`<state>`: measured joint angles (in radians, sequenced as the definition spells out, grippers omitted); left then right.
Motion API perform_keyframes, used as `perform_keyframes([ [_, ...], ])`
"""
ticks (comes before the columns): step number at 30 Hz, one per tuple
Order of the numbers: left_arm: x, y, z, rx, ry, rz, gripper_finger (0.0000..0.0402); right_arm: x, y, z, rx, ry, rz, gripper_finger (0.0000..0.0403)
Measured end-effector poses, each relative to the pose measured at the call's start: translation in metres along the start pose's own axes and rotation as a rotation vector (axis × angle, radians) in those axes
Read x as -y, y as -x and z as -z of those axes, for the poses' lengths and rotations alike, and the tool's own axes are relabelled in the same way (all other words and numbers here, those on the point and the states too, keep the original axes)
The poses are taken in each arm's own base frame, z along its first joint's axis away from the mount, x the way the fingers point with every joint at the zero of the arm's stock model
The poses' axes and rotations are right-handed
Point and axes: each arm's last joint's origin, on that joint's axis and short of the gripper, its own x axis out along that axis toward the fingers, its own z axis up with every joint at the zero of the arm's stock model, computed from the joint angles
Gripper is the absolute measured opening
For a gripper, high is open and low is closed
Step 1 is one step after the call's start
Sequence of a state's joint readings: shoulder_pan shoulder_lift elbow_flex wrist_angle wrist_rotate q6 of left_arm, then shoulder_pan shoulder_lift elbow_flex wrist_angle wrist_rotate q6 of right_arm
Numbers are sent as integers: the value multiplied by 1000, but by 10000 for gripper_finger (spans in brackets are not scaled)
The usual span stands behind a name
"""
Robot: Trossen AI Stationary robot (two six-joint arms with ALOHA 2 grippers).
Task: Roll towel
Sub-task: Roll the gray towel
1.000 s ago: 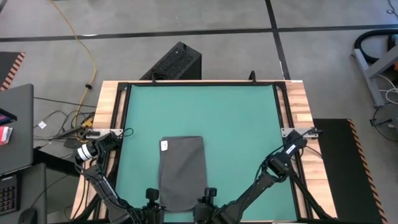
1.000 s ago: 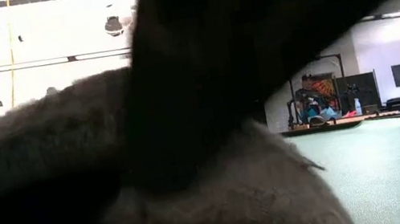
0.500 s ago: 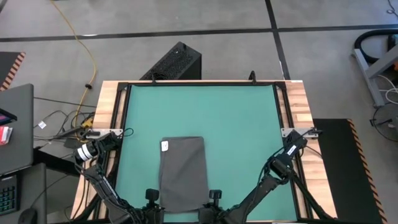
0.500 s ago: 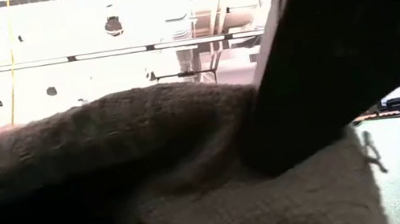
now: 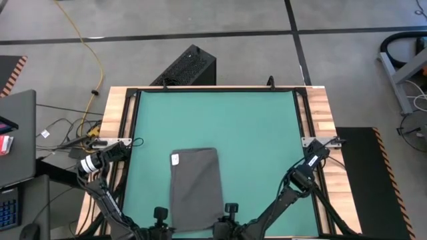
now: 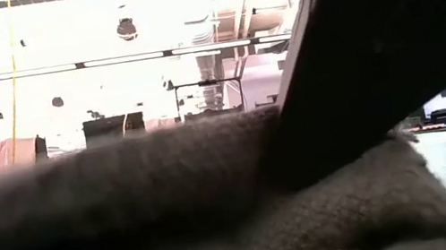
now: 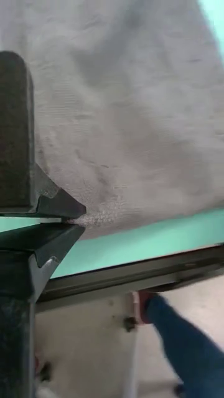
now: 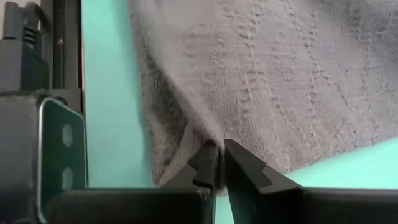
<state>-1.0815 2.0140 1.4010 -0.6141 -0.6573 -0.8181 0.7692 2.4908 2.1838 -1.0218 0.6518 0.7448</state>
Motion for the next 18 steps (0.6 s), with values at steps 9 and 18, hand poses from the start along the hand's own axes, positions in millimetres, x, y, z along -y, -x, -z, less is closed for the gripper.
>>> perform_keyframes([
  [9,-2,-9,-12,-15,-80,84,24,2,-2,1,-35,4,-3,44],
  [18,1,-7,-14,-19,-94,135,123,3,-2,2,-45,4,5,44],
])
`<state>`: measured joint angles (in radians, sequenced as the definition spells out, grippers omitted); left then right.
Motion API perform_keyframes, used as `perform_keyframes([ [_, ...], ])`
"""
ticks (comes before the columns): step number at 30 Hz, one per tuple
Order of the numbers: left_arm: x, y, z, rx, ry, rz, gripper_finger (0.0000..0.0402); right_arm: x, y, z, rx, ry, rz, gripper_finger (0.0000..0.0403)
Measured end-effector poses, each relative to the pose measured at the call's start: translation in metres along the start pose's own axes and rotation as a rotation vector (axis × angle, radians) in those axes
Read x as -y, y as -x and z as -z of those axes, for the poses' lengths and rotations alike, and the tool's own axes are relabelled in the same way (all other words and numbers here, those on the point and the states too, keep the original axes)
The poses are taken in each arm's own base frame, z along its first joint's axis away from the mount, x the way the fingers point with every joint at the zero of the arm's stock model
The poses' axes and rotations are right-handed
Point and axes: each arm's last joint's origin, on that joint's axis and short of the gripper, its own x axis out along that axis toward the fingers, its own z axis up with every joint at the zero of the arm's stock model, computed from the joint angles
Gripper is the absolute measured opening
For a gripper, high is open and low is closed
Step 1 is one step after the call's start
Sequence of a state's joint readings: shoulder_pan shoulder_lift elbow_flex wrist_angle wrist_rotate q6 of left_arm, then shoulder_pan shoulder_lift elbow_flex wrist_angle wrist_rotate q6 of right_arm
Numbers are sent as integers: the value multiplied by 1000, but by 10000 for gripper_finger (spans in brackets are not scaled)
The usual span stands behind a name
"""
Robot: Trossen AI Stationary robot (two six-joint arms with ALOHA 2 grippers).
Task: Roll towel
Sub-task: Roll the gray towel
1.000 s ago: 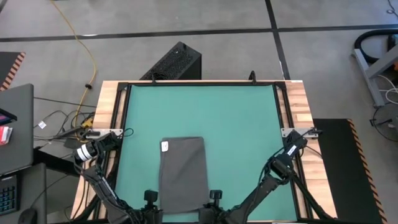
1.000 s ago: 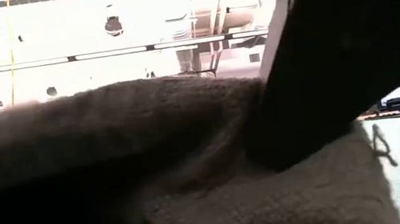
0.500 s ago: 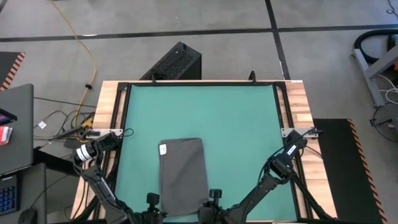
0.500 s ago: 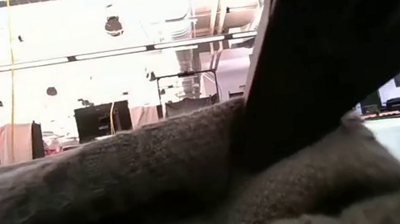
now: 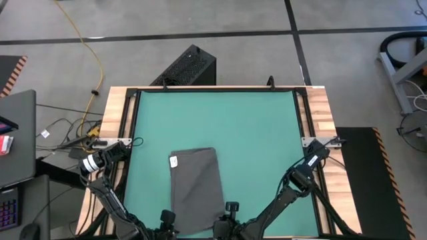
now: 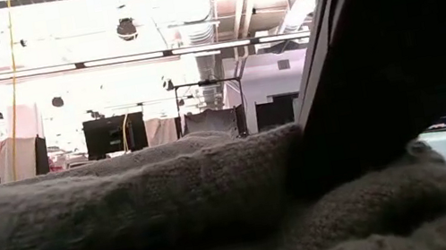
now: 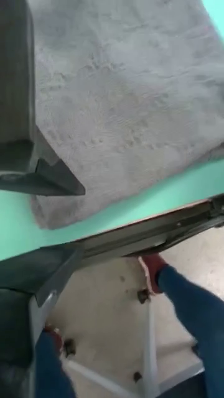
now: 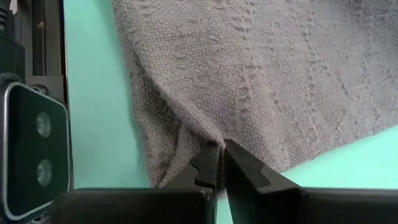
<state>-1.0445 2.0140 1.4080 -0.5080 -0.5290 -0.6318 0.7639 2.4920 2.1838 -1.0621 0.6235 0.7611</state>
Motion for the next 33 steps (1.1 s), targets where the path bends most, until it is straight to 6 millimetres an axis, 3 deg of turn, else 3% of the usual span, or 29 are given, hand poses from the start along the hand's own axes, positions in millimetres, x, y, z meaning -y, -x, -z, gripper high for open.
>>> perform_keyframes([
  [10,15,20,-8,69,-134,-28,125,0,0,0,1,-3,-1,44],
  [19,23,-18,16,1,-265,-115,121,-1,0,-1,2,-8,-12,44],
  [25,23,-14,12,81,-179,-215,121,-3,0,-2,2,-19,-35,44],
  [33,24,-15,11,38,-174,-154,121,-3,0,-2,2,-20,-35,44],
])
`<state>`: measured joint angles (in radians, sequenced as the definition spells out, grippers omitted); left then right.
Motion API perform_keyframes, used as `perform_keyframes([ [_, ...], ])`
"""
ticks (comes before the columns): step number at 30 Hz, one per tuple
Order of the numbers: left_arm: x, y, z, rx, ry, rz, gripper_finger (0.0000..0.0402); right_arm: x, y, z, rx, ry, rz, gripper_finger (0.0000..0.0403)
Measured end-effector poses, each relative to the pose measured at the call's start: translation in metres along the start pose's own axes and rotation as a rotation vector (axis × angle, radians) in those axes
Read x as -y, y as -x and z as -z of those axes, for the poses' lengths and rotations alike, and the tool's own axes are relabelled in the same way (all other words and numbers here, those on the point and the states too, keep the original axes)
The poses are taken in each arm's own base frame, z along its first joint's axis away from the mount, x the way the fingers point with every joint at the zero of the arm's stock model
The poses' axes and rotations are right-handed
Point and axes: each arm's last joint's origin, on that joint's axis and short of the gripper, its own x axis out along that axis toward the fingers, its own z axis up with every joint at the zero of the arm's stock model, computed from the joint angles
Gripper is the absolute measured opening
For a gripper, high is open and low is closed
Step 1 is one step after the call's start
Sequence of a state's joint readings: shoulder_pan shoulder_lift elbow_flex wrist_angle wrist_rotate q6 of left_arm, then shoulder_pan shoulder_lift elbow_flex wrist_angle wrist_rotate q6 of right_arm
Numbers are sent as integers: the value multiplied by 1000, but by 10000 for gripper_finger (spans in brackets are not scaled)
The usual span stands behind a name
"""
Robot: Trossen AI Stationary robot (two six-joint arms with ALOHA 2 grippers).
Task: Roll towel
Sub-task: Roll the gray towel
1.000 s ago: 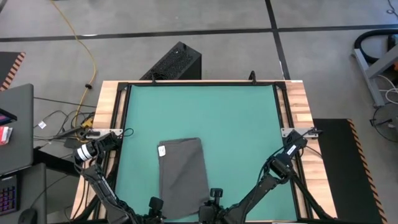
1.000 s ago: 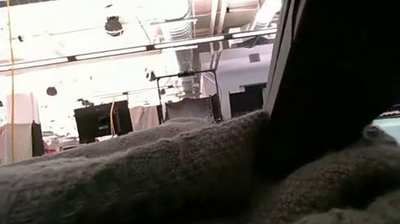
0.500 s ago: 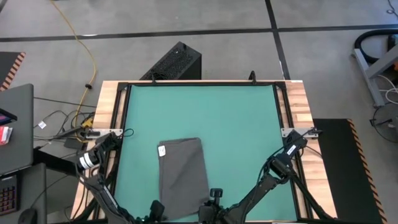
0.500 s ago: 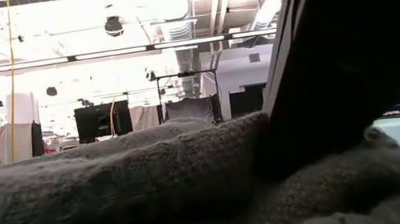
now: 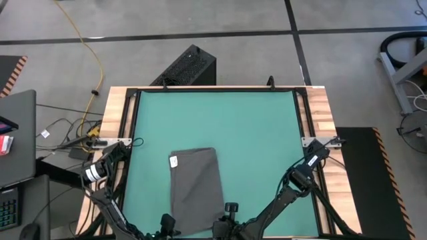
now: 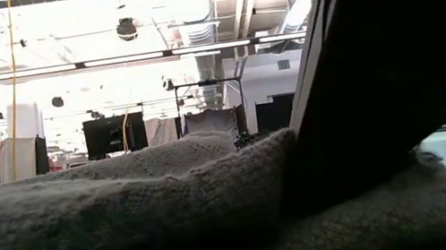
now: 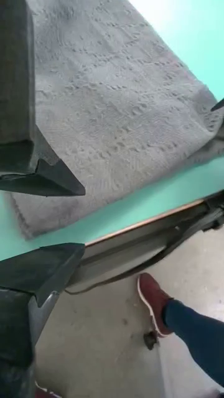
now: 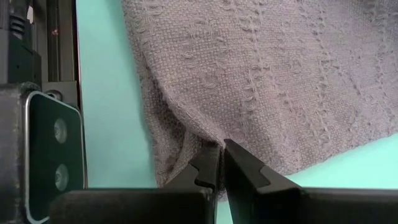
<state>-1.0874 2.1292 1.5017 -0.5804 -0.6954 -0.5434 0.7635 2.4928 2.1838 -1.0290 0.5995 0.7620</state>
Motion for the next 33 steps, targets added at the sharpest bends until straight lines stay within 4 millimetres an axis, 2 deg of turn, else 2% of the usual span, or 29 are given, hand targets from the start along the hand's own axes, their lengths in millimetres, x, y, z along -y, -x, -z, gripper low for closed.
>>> perform_keyframes([
  [6,-3,-2,3,-26,-27,-25,121,0,0,0,2,1,-2,44],
  [11,4,-22,13,-76,-30,-14,121,0,0,0,2,0,-3,44],
  [20,0,-27,24,-126,92,-102,116,-1,0,-1,8,-6,-8,44],
  [24,-4,-28,26,-185,149,-101,83,-1,0,-1,8,-7,-9,44],
  [29,-12,-32,27,-227,152,-130,14,-1,1,0,8,0,-9,44],
  [33,-18,-35,26,-235,153,-157,6,-5,6,2,16,51,-12,44],
])
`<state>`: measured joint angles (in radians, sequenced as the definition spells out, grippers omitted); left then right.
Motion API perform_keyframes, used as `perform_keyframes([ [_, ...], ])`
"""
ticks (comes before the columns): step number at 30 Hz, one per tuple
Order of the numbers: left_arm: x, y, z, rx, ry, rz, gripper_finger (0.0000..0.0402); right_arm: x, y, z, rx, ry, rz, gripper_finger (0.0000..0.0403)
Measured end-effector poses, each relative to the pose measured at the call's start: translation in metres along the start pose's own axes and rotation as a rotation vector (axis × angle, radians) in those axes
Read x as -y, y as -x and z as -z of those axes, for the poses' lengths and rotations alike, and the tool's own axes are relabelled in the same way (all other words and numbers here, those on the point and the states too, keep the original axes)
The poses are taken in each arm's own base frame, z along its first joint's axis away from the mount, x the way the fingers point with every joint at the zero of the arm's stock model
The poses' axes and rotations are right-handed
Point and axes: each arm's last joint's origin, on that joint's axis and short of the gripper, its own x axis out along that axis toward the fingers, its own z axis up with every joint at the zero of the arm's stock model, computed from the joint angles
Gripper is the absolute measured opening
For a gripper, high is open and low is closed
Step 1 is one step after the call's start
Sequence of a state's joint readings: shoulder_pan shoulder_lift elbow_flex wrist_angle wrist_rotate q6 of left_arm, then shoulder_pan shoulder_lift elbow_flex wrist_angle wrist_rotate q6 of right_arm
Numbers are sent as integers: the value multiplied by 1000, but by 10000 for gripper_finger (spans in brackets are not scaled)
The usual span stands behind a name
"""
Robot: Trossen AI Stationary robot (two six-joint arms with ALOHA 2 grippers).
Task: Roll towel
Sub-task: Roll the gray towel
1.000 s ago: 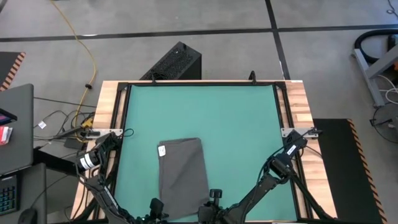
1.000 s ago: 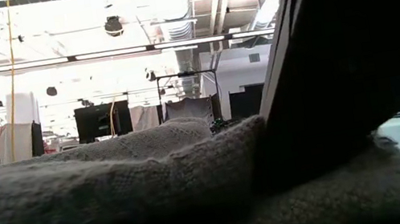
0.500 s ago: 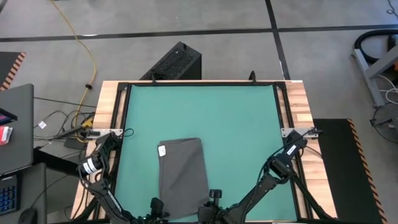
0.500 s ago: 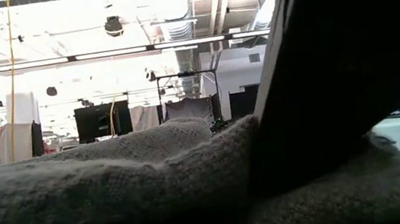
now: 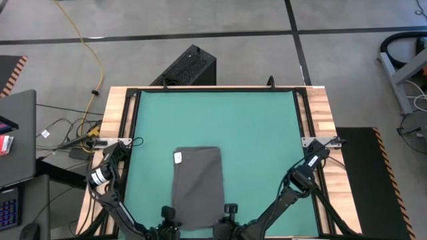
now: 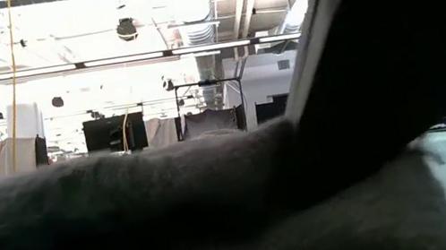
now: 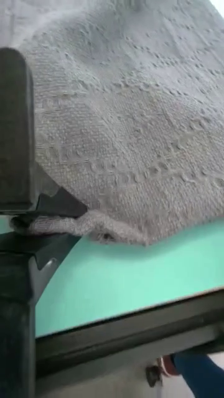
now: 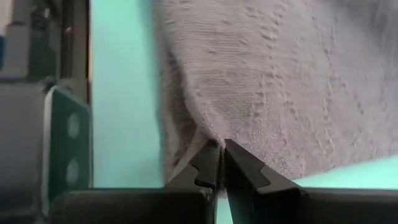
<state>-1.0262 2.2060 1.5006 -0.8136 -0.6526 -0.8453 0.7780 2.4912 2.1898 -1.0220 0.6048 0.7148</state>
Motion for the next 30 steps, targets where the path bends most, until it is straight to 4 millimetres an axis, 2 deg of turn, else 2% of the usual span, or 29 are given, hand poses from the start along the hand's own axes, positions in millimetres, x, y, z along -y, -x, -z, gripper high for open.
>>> perform_keyframes([
  [7,-12,1,-11,-38,-46,-86,2,-1,24,-4,74,94,75,44],
  [15,-23,-7,-19,-54,-33,-125,1,4,22,-2,15,114,78,56],
  [20,-30,-13,-25,-56,-57,-151,0,5,23,-2,6,149,89,107],
  [25,-41,-22,-34,-75,-31,-162,0,4,47,-10,54,159,76,178],
  [27,-45,-22,-38,-81,-34,-155,0,0,56,-12,91,181,56,196],
  [30,-52,-15,-50,-64,-32,-138,0,-4,58,-7,94,212,66,214],
])
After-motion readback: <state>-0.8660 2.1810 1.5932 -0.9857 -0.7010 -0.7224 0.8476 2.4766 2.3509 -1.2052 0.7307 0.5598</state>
